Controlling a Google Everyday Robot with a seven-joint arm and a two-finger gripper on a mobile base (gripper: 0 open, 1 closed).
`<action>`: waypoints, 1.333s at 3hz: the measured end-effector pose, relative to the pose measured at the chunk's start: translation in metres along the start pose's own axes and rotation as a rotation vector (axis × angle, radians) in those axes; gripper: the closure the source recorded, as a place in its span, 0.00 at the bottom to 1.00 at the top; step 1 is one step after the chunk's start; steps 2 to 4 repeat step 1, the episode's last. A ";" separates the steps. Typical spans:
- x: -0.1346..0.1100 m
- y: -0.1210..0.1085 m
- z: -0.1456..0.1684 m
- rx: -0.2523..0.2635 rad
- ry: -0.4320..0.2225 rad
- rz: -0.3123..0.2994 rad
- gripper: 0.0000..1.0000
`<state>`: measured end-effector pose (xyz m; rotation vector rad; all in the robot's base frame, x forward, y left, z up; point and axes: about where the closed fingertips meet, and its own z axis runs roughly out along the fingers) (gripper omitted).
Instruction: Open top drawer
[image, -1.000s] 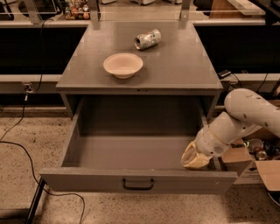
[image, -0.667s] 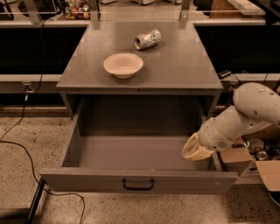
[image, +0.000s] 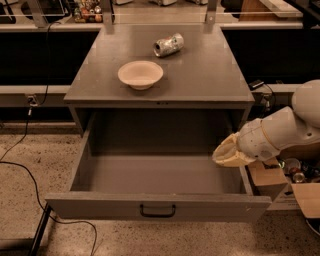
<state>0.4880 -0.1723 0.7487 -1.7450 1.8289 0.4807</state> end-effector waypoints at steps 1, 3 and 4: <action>0.000 0.001 0.002 -0.006 0.001 -0.001 0.81; 0.000 0.001 0.002 -0.006 0.001 -0.001 0.81; 0.000 0.001 0.002 -0.006 0.001 -0.001 0.81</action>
Offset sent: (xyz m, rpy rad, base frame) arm 0.0000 0.0000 0.0000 0.0000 0.0000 0.0000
